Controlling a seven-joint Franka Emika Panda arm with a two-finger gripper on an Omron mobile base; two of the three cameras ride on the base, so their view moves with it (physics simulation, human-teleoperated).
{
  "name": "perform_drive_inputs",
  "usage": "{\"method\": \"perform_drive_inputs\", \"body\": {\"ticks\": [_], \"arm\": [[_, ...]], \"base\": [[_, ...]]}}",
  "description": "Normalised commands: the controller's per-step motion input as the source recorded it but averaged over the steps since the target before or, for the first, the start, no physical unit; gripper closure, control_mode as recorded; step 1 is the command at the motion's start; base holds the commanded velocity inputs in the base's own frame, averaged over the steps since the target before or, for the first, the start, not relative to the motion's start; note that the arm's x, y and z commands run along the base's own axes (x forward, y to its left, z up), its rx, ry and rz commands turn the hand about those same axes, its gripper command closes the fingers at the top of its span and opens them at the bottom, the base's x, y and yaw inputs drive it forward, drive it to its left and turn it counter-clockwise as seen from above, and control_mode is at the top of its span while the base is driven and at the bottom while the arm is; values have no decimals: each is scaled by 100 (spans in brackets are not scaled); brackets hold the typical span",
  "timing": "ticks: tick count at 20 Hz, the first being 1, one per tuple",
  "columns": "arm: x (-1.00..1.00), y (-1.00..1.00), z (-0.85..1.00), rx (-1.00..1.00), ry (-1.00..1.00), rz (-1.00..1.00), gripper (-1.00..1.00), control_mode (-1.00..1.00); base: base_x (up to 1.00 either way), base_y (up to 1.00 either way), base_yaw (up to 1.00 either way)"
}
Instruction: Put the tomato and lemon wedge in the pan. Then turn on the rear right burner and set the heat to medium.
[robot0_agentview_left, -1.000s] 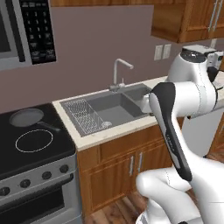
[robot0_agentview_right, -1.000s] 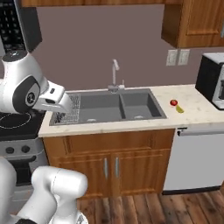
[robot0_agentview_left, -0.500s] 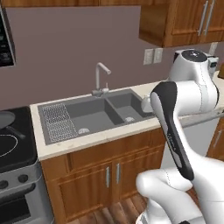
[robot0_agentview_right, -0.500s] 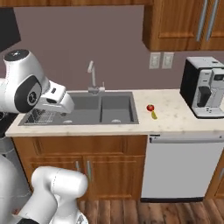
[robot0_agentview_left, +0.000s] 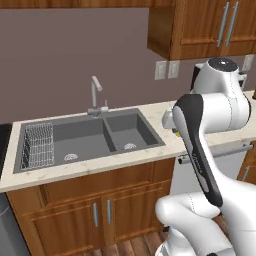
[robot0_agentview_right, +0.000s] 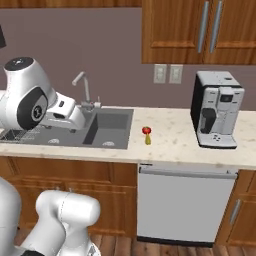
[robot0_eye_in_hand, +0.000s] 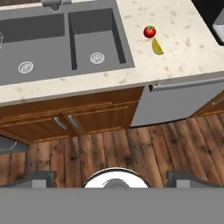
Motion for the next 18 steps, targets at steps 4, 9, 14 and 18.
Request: {"method": "perform_drive_inputs", "body": {"ticks": [4, 9, 14, 18], "arm": [[0, 0, 0, 0, 0, 0, -100, 100], [0, 0, 0, 0, 0, 0, -100, 100], [0, 0, 0, 0, 0, 0, -100, 100], [0, 0, 0, 0, 0, 0, -100, 100]], "base": [[44, -41, 17], [33, -32, 5], [22, -11, 0], [6, 0, 0]]}}
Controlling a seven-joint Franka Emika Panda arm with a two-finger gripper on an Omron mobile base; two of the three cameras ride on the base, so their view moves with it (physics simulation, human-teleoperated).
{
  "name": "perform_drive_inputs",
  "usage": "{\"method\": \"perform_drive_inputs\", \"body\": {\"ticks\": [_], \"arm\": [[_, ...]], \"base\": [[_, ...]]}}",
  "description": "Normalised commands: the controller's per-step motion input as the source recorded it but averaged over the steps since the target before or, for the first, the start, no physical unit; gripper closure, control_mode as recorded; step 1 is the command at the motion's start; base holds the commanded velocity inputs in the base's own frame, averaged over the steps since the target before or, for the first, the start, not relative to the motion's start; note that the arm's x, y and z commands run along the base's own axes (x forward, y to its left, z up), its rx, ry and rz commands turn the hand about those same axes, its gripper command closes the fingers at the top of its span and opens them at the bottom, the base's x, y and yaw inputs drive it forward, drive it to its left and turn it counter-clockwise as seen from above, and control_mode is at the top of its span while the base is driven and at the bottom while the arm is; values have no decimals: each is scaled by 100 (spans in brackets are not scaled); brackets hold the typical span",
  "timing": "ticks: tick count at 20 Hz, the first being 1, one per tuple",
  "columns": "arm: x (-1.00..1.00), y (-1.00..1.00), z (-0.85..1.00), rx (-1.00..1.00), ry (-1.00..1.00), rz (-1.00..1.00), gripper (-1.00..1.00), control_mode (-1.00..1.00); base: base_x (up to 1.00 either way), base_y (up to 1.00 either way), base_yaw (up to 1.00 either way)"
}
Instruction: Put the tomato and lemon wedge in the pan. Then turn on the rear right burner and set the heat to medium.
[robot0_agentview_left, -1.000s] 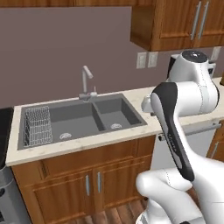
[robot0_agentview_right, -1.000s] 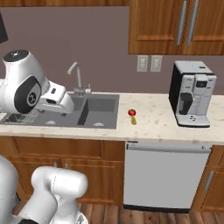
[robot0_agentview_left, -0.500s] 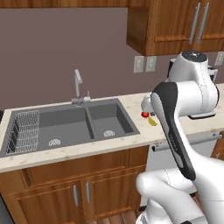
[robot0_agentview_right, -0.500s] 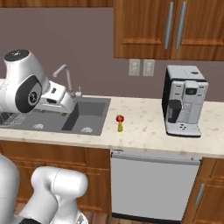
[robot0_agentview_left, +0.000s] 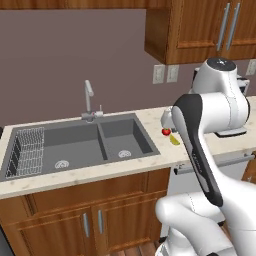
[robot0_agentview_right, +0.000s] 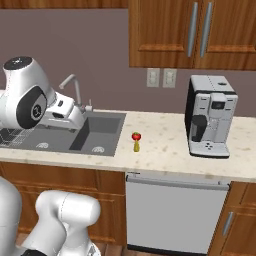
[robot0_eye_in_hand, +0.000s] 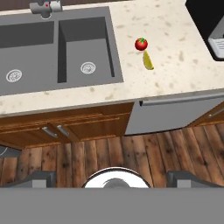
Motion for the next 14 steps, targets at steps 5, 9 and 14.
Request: {"method": "perform_drive_inputs", "body": {"ticks": [5, 9, 14], "arm": [[0, 0, 0, 0, 0, 0, -100, 100], [0, 0, 0, 0, 0, 0, -100, 100], [3, 0, -1, 0, 0, 0, -100, -100]], "base": [[0, 0, 0], [0, 0, 0], [0, 0, 0]]}}
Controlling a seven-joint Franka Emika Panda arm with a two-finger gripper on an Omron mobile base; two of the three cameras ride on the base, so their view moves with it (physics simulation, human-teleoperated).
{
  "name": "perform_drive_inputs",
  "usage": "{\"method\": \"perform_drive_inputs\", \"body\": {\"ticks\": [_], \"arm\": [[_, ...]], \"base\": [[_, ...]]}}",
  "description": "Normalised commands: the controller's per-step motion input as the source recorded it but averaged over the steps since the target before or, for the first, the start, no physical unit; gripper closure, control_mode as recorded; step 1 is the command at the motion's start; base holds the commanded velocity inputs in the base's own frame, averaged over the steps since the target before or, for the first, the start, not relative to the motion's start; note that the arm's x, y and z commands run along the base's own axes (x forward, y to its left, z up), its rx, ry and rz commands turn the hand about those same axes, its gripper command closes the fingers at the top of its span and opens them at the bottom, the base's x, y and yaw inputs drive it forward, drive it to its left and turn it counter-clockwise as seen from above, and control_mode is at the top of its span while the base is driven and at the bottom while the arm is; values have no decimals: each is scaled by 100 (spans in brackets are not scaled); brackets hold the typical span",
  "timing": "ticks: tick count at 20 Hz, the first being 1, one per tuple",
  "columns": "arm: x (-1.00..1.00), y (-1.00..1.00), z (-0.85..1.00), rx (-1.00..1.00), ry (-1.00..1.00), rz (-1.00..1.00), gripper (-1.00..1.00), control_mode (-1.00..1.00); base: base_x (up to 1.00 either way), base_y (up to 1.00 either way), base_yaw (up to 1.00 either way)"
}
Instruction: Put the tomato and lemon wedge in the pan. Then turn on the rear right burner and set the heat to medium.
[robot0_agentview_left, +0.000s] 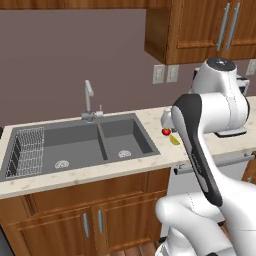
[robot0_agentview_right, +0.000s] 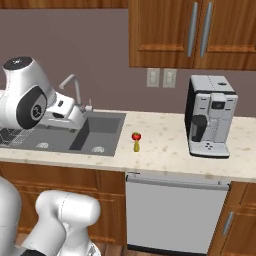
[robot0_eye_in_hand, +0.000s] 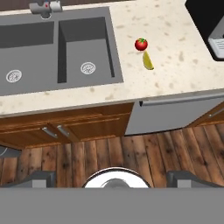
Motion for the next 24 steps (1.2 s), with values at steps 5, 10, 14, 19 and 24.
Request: {"method": "perform_drive_inputs", "body": {"ticks": [5, 10, 14, 19, 24], "arm": [[39, -23, -32, 8, 3, 0, -100, -100], [20, -42, -33, 12, 3, 0, -100, -100], [25, -18, -40, 3, 0, 6, -100, -100], [23, -1, -15, 0, 2, 14, -100, -100], [32, -2, -13, -2, 15, 11, -100, -100]], "base": [[0, 0, 0], [0, 0, 0], [0, 0, 0], [0, 0, 0], [0, 0, 0]]}}
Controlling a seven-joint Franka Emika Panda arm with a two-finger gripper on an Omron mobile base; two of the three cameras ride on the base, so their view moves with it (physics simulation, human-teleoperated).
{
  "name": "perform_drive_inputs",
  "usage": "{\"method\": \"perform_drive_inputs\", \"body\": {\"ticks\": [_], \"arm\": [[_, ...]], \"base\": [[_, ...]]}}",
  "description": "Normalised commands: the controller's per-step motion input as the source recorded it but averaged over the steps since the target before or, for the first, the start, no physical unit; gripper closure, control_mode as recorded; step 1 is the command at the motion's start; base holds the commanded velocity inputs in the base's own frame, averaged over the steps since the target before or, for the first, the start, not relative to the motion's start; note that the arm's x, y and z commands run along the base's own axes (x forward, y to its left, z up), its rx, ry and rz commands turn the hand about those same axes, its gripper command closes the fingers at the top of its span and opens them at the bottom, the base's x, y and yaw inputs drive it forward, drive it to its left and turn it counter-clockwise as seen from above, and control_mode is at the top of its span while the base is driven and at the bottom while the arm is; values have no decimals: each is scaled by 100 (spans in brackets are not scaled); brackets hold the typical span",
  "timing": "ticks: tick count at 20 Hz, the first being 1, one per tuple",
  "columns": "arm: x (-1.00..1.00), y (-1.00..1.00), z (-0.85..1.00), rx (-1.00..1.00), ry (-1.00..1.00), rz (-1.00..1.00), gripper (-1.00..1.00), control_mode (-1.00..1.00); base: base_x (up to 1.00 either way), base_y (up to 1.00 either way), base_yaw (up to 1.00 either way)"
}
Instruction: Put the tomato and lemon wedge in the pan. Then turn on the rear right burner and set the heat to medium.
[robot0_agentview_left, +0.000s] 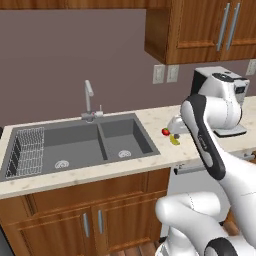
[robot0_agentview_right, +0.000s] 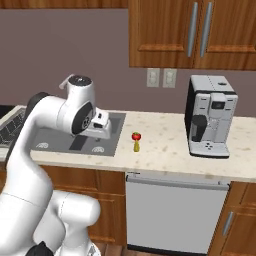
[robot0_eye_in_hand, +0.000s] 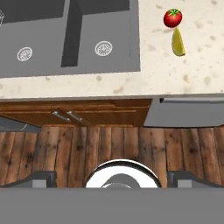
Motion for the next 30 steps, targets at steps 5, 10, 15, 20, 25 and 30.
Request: {"method": "perform_drive_inputs", "body": {"ticks": [5, 10, 15, 20, 25, 30], "arm": [[18, 0, 0, -6, 25, 4, -100, -100], [6, -2, -3, -5, 24, 0, -100, -100], [27, -14, -26, -1, 11, -1, -100, -100], [22, -11, -37, 0, -2, 0, -100, -100], [25, -3, -20, 0, -11, 0, -100, -100], [11, 0, 0, -4, -5, -1, -100, -100]], "base": [[0, 0, 0], [0, 0, 0], [0, 0, 0], [0, 0, 0], [0, 0, 0], [0, 0, 0]]}}
